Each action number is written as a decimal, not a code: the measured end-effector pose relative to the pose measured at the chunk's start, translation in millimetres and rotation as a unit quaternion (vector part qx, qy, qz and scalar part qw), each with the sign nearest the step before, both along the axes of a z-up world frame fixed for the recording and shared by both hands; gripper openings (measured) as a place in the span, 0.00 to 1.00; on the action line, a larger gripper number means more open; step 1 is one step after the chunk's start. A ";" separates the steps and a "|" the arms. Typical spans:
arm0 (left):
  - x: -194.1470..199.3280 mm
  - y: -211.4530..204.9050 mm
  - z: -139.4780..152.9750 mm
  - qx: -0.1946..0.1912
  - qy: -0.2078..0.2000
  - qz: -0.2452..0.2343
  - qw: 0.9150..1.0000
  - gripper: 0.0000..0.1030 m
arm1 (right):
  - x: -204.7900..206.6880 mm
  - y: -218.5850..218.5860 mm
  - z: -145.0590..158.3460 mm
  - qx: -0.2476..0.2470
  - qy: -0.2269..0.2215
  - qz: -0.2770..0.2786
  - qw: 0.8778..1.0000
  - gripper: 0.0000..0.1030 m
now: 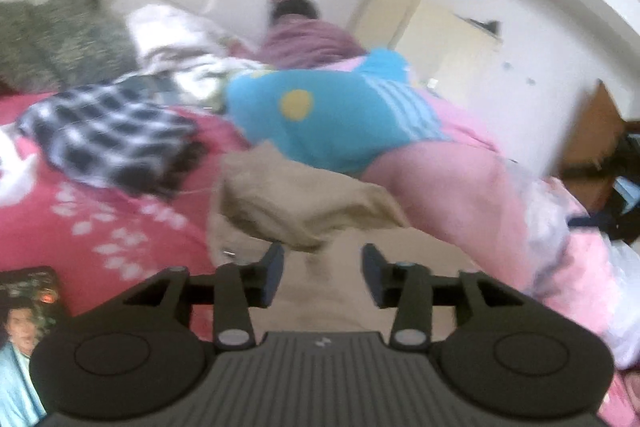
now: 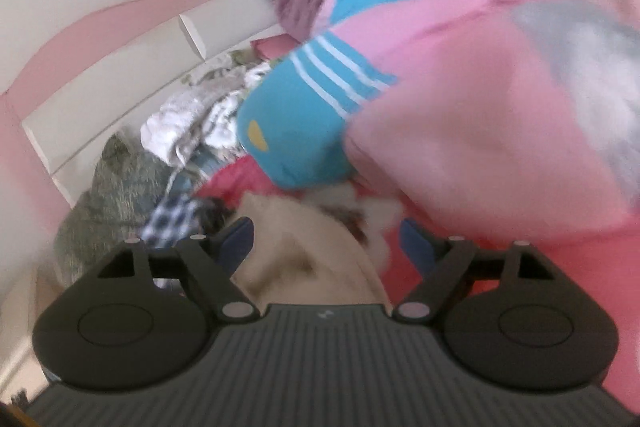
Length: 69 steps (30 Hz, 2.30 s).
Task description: Fold clothes
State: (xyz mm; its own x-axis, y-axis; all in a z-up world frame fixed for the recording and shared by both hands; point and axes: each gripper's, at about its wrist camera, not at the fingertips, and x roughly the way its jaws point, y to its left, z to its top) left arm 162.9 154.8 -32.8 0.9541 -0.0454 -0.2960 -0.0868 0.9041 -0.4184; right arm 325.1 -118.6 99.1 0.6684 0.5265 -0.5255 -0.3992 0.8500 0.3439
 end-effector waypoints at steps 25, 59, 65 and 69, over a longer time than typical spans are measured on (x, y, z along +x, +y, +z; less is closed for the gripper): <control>38.5 -121.3 -34.9 0.186 0.085 -0.080 0.976 0.22 | -117.5 -129.8 -193.2 0.159 0.204 -0.146 0.955 0.88; 29.9 -84.5 -34.5 0.113 0.080 -0.038 0.990 0.15 | -133.2 -76.6 -130.0 -0.082 -0.098 -0.159 0.979 0.15; 27.9 -80.8 -33.5 0.116 0.077 -0.033 0.990 0.14 | -169.7 -72.0 -97.6 -0.223 -0.222 -0.171 0.934 0.14; 27.6 -78.3 -33.1 0.116 0.078 -0.034 0.990 0.14 | -203.6 -64.5 -93.5 -0.372 -0.294 -0.112 0.873 0.15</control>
State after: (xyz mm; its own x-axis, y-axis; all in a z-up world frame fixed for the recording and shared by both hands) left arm 190.5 76.4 -65.9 0.8929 -0.0226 -0.4496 -0.0688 0.9801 -0.1860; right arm 121.5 -183.2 5.6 0.9802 0.0061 -0.1977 -0.1152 0.8300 -0.5458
